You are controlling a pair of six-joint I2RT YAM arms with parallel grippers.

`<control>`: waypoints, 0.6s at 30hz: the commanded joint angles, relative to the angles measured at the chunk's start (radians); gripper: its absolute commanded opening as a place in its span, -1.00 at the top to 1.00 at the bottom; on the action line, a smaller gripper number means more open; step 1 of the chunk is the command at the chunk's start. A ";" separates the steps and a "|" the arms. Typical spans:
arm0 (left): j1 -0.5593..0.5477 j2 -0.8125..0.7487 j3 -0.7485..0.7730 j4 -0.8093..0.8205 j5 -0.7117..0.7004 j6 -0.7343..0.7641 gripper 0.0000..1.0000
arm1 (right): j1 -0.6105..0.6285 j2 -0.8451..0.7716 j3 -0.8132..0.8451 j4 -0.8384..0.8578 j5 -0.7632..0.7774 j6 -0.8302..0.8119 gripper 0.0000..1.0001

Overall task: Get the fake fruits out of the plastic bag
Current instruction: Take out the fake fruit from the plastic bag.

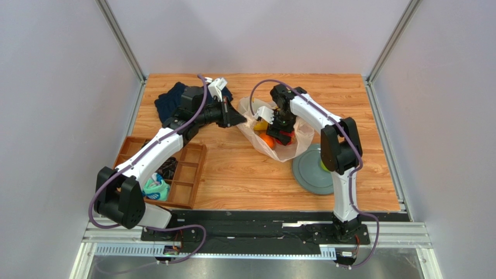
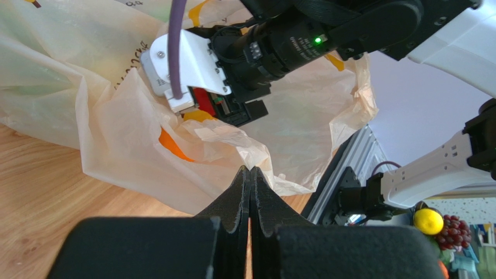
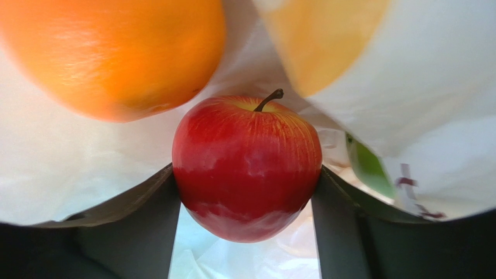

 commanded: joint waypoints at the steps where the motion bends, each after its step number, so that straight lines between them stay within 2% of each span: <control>1: -0.005 -0.018 0.029 -0.004 -0.005 0.041 1.00 | -0.004 -0.196 0.043 -0.060 -0.152 0.036 -0.13; 6: -0.005 -0.013 0.040 -0.001 -0.012 0.055 1.00 | -0.004 -0.422 -0.049 -0.053 -0.319 0.102 -0.06; 12: -0.005 -0.013 0.049 -0.011 -0.023 0.067 1.00 | -0.004 -0.697 -0.141 -0.010 -0.422 0.234 -0.06; 14: -0.005 -0.010 0.060 -0.019 -0.031 0.076 1.00 | -0.005 -0.788 -0.167 -0.055 -0.421 0.237 -0.07; 18: -0.004 -0.010 0.073 -0.028 -0.038 0.092 1.00 | -0.004 -0.939 -0.302 -0.180 -0.329 0.134 -0.07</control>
